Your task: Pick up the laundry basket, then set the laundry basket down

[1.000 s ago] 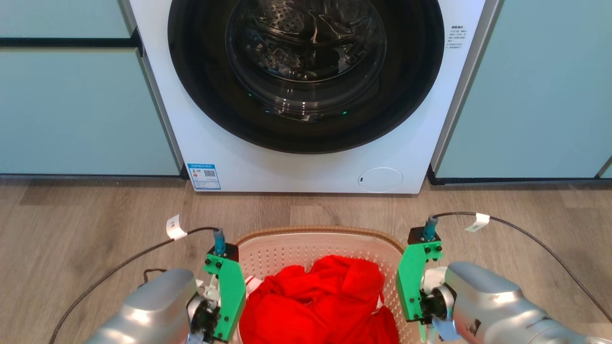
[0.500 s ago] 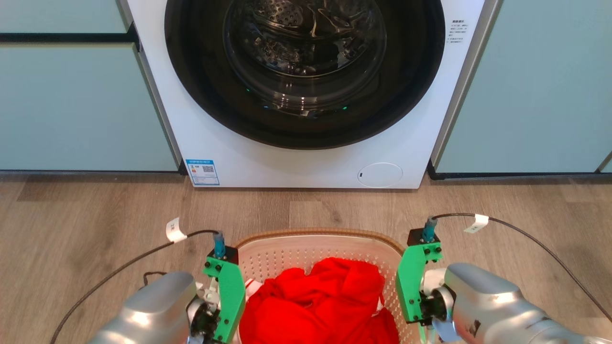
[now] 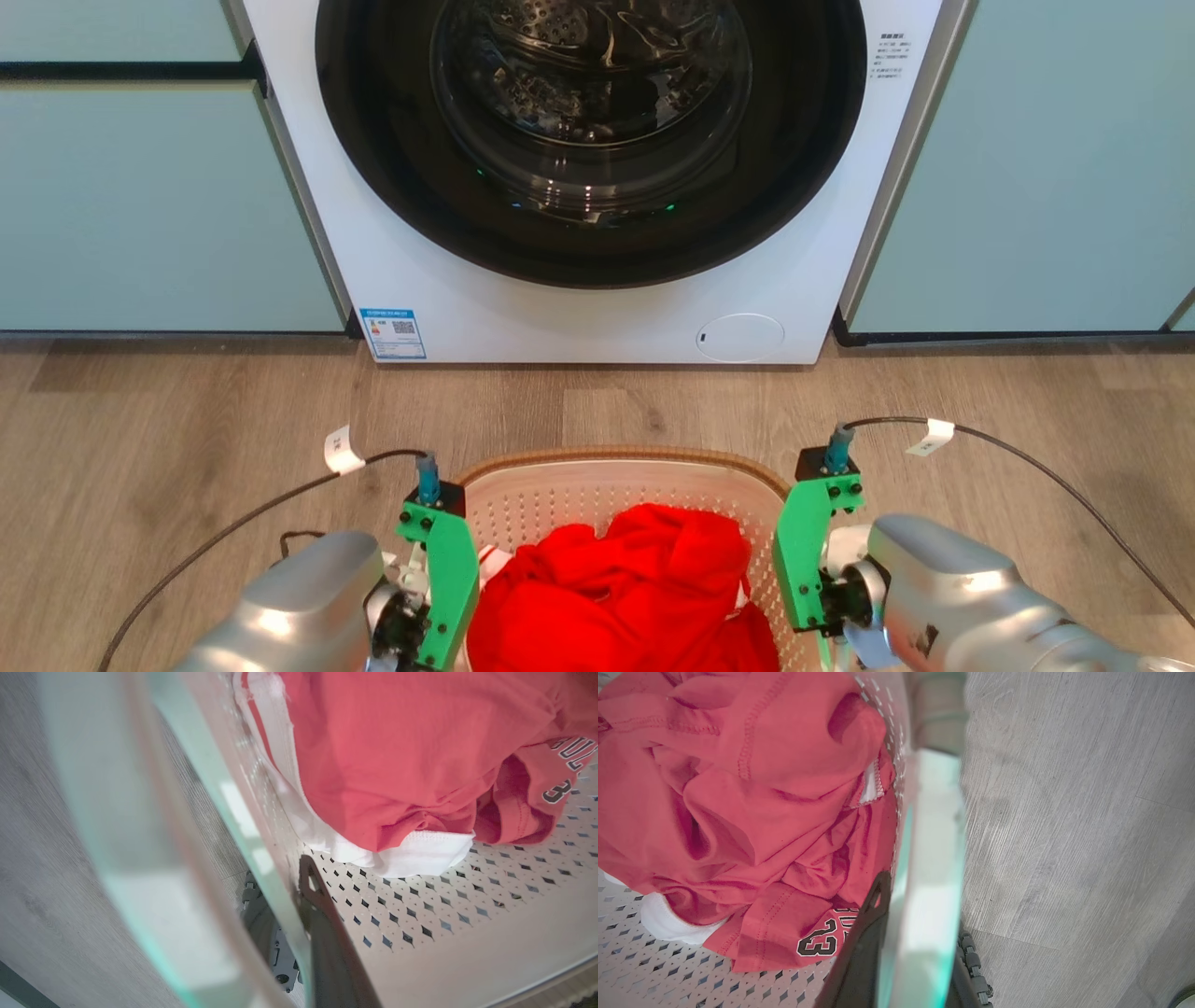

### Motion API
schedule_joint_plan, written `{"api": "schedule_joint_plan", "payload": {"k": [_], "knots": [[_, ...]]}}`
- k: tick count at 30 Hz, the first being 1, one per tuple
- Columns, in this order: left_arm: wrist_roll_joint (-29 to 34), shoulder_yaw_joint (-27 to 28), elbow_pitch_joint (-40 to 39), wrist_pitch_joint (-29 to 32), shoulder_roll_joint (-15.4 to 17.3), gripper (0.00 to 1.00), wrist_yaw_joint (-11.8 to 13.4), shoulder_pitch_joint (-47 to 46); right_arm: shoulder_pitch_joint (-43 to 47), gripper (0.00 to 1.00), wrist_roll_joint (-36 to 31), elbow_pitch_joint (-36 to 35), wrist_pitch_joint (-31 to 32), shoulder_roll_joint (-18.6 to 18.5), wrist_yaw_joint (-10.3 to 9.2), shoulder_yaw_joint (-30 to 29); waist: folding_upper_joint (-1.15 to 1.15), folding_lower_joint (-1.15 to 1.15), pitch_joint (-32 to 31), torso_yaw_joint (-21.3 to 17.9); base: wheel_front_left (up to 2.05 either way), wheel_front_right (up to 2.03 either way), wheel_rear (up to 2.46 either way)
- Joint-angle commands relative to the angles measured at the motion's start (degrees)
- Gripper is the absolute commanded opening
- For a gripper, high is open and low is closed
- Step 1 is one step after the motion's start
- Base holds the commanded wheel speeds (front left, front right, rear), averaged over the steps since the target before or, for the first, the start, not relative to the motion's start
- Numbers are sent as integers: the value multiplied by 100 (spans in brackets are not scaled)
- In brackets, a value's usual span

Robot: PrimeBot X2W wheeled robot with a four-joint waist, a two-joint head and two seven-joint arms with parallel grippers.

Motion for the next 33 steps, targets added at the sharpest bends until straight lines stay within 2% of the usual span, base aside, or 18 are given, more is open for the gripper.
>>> {"api": "schedule_joint_plan", "payload": {"k": [1,33], "knots": [[-23,44,-308,52,-165,0,-147,-259,-340,0,-8,-200,-177,164,42,-7,0,0,3,5,0,0,0],[-61,44,-269,67,-189,0,-147,-275,-392,0,86,-174,-175,164,42,78,0,0,14,29,0,0,0]]}}
